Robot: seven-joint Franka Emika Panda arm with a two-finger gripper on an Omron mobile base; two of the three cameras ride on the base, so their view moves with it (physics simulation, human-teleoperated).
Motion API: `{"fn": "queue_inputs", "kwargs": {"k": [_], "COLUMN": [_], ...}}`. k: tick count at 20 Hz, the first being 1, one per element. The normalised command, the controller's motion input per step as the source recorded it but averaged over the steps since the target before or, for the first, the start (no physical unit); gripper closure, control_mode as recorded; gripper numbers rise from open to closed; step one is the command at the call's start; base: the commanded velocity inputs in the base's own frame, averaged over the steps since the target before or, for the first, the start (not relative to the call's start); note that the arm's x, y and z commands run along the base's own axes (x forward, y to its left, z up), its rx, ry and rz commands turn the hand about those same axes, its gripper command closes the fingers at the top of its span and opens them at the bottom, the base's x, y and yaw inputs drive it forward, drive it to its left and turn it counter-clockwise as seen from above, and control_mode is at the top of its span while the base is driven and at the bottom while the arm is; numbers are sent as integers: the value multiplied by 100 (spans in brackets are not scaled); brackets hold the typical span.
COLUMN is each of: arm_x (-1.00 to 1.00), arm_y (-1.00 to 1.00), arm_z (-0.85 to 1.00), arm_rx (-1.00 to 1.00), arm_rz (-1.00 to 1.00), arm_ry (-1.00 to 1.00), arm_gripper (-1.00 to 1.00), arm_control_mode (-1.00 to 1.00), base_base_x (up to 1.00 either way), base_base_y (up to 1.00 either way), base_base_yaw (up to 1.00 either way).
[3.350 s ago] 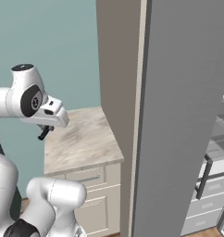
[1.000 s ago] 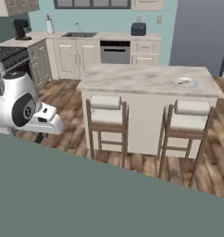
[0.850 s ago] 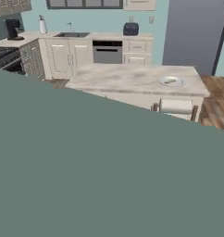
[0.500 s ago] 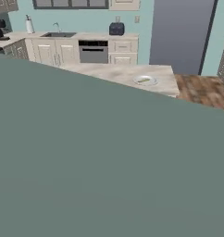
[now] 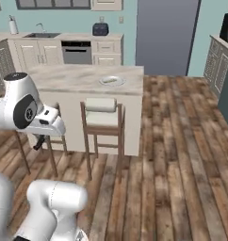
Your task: Retrieve the butter from the fridge and place it on a plate on the dining table. Then retrieve the butter knife by the fridge and place it near the plate.
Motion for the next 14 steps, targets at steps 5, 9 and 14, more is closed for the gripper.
{"fn": "queue_inputs", "kwargs": {"k": [5, 9, 14], "arm_x": [0, 0, 0], "arm_y": [0, 0, 0], "arm_z": [0, 0, 0], "arm_rx": [0, 0, 0], "arm_rz": [0, 0, 0], "arm_ry": [0, 0, 0], "arm_gripper": [100, 100, 100], "arm_control_mode": [100, 100, 100], "base_base_x": [96, 97, 94], "base_base_y": [-59, -66, -64], "base_base_yaw": [1, 5, 11]}}
